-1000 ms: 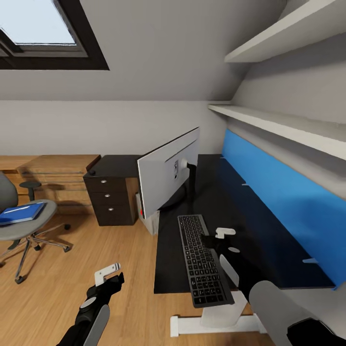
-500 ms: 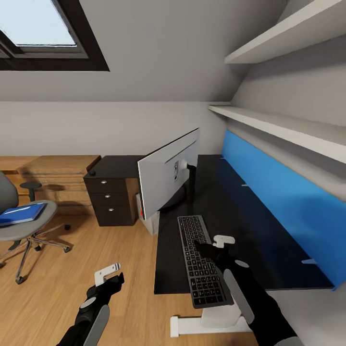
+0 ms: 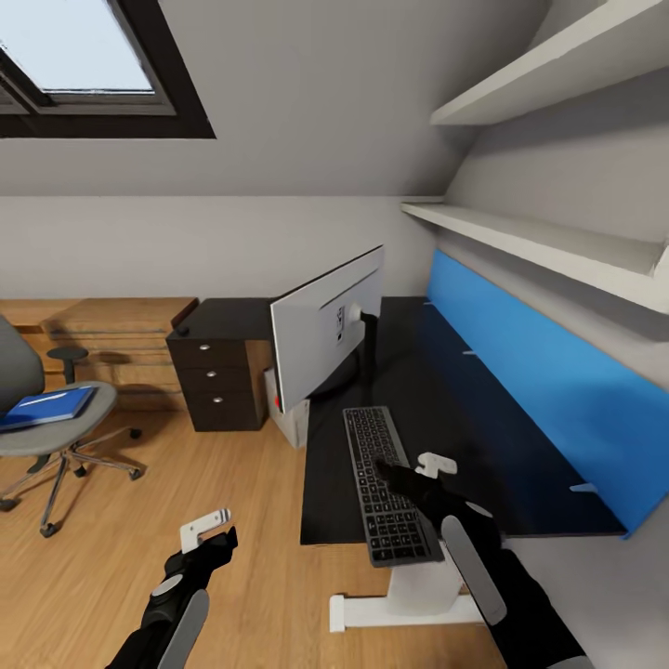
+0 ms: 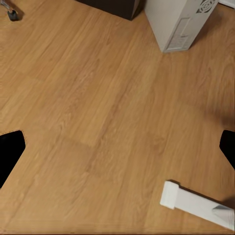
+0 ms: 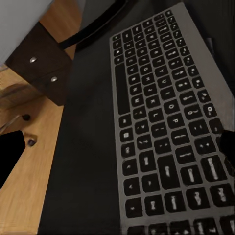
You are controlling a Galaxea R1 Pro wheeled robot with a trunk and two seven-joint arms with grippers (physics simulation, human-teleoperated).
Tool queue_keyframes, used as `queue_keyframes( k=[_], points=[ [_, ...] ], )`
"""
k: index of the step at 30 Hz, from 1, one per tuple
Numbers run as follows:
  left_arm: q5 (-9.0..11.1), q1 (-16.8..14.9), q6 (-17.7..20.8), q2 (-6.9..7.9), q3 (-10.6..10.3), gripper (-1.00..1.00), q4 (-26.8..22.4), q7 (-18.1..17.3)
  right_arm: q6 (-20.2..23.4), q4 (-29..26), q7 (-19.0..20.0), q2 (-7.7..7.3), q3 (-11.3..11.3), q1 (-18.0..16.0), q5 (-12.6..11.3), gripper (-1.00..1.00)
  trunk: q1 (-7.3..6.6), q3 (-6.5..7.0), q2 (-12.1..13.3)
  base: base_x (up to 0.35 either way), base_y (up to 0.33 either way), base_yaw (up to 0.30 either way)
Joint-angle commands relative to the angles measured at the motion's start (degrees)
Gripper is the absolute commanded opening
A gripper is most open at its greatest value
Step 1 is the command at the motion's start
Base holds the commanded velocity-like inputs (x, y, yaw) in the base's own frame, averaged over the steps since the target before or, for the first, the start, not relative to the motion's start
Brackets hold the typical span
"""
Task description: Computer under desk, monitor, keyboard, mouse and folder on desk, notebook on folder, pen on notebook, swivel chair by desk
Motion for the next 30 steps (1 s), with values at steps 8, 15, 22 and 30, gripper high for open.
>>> queue_keyframes(
  k=[8, 15, 22, 30],
  points=[
    [0.5, -0.03, 0.18, 0.02, -0.11, 1.0, -0.09, 0.46, 0.01, 0.35, -0.6, -0.08, 0.14, -0.05, -0.62, 1.0, -0.03, -0.07, -0.05, -0.336, 0.0, 0.0],
    [0.51, -0.03, 0.21, 0.02, -0.08, 1.0, -0.09, 0.47, -0.14, 1.23, -0.54, -0.14, 0.11, -0.04, -0.62, 1.0, -0.03, -0.07, -0.05, -0.336, 0.0, 0.0],
    [0.54, -0.03, 0.21, 0.02, -0.08, 1.0, -0.09, 0.47, -1.02, 2.81, -0.31, -0.21, -0.13, -0.02, -0.62, 1.0, -0.03, -0.07, -0.05, -0.336, 0.0, 0.0],
    [0.48, -0.03, 0.18, 0.02, -0.08, 1.0, -0.09, 0.47, -1.34, 4.07, 0.05, -0.21, -0.53, -0.03, -0.62, 1.0, -0.03, -0.07, -0.05, -0.331, 0.0, 0.0]
  ],
)
